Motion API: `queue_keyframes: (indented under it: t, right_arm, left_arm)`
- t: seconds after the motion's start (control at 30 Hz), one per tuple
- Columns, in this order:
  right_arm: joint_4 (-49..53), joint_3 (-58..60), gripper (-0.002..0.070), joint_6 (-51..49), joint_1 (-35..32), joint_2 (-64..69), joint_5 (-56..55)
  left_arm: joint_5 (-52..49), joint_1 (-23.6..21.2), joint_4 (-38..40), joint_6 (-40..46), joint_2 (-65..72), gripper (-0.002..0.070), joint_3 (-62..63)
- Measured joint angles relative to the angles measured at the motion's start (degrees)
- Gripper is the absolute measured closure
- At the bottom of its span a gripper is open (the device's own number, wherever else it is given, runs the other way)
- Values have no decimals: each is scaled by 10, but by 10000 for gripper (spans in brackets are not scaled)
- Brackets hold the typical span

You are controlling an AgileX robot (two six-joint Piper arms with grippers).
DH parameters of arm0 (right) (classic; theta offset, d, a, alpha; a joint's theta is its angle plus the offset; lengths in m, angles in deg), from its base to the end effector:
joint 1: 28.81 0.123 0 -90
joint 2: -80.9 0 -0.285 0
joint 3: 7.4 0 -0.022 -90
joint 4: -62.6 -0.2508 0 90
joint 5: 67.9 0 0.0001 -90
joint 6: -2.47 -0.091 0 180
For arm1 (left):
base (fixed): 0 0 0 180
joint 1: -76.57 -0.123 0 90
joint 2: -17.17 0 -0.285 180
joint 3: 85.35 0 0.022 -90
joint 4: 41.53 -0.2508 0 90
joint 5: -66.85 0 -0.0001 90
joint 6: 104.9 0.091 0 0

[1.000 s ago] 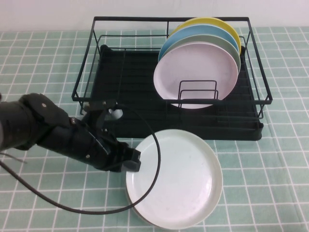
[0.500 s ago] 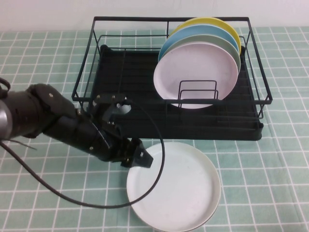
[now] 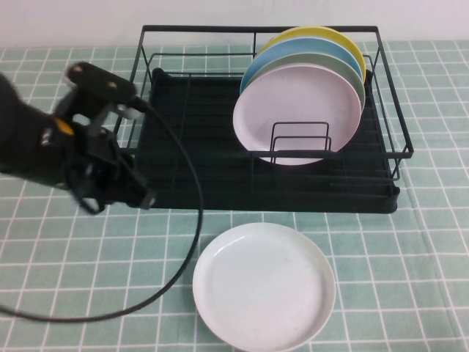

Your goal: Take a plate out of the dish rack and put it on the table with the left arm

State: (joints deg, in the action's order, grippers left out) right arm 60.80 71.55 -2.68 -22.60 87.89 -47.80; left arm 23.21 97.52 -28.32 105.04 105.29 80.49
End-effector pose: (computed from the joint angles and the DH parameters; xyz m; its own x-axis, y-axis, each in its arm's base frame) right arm 0.0527 0.0067 0.1722 -0.2867 0.0886 -0.9539 -0.0849 0.9894 0.1174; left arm 0.2672 -0.1177 0.3022 -0.5671 0.5840 -0.5808 0.6760 0.7329 0.0768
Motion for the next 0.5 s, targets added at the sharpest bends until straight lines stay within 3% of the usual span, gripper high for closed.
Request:
queue_keyframes:
  t: [0.3, 0.5]
  right_arm:
    - [0, 0, 694, 0, 0, 0, 0]
    - [0, 0, 694, 0, 0, 0, 0]
  left_arm:
    - [181, 0, -13, -59, -219, 673, -203]
    - [176, 0, -13, -77, -340, 675, -303]
